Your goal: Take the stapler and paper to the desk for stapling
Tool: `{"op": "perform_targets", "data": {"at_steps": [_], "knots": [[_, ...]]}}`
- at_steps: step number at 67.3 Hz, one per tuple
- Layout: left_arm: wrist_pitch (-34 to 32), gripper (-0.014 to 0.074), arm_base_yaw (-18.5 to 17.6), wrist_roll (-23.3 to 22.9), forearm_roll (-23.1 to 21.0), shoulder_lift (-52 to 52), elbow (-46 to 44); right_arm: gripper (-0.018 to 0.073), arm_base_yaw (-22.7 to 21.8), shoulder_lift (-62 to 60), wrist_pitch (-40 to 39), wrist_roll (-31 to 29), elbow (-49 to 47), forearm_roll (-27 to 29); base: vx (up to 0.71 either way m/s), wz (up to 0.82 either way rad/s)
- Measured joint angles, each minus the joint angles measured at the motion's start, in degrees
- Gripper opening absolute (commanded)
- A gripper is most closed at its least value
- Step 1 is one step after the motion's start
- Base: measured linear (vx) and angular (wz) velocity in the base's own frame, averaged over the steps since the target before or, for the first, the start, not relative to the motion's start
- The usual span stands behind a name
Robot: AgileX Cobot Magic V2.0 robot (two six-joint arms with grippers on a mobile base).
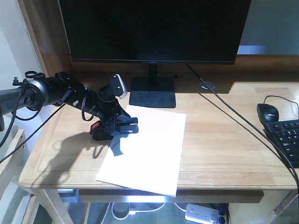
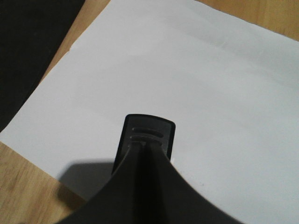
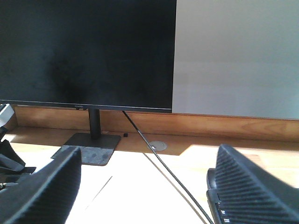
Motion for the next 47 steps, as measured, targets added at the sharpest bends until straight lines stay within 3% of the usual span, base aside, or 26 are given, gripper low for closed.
{"op": "perform_targets", "data": {"at_steps": [47], "knots": [[0.00,-0.0006,0.00,0.00,0.05,0.00,0.00,0.0559,0.00,0.00,0.00,0.00,0.00,0.00,0.00,0.00]]}}
